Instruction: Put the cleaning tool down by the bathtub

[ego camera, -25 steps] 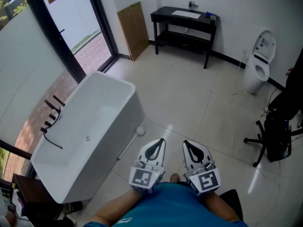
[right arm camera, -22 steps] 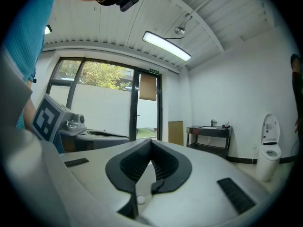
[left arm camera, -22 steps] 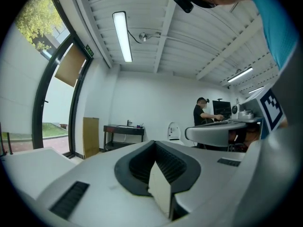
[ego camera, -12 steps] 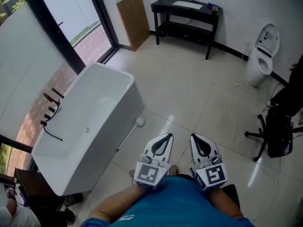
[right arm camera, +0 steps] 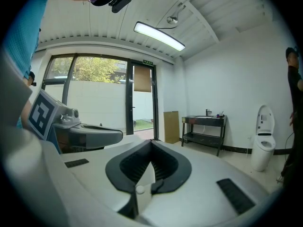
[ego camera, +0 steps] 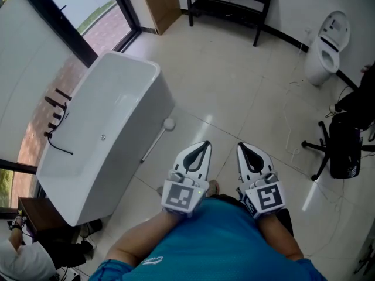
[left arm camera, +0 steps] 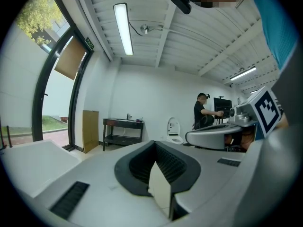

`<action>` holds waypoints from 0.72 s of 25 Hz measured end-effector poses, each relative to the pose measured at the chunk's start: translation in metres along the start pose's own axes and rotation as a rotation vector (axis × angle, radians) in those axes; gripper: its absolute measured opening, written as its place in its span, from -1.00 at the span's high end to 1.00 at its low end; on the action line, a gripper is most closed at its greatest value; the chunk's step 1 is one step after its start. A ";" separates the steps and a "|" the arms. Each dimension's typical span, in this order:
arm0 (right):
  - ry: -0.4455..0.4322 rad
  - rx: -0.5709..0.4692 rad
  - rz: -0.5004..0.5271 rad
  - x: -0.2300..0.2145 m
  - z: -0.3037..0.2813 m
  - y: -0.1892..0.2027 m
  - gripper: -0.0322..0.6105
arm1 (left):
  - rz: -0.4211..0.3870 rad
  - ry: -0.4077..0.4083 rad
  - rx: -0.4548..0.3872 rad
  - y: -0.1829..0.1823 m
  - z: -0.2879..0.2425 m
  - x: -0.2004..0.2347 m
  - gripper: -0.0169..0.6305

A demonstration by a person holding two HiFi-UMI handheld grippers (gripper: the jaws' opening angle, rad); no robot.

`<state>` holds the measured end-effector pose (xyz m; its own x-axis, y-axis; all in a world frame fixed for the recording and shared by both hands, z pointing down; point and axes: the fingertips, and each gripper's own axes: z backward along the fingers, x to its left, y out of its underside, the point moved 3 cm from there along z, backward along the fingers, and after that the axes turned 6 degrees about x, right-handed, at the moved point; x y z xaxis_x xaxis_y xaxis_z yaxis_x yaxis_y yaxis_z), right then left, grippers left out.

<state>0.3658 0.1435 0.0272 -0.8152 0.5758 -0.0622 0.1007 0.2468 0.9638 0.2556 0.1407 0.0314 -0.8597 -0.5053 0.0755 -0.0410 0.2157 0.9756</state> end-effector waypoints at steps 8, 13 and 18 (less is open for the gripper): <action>-0.004 -0.010 -0.002 -0.006 0.003 -0.001 0.89 | -0.015 -0.004 0.004 -0.004 -0.003 -0.006 0.95; -0.005 -0.017 -0.009 -0.006 0.008 0.000 0.89 | -0.023 0.000 0.013 -0.002 -0.001 -0.013 0.95; -0.011 -0.021 -0.007 -0.009 0.008 0.007 0.89 | -0.019 -0.001 0.022 0.004 -0.003 -0.015 0.95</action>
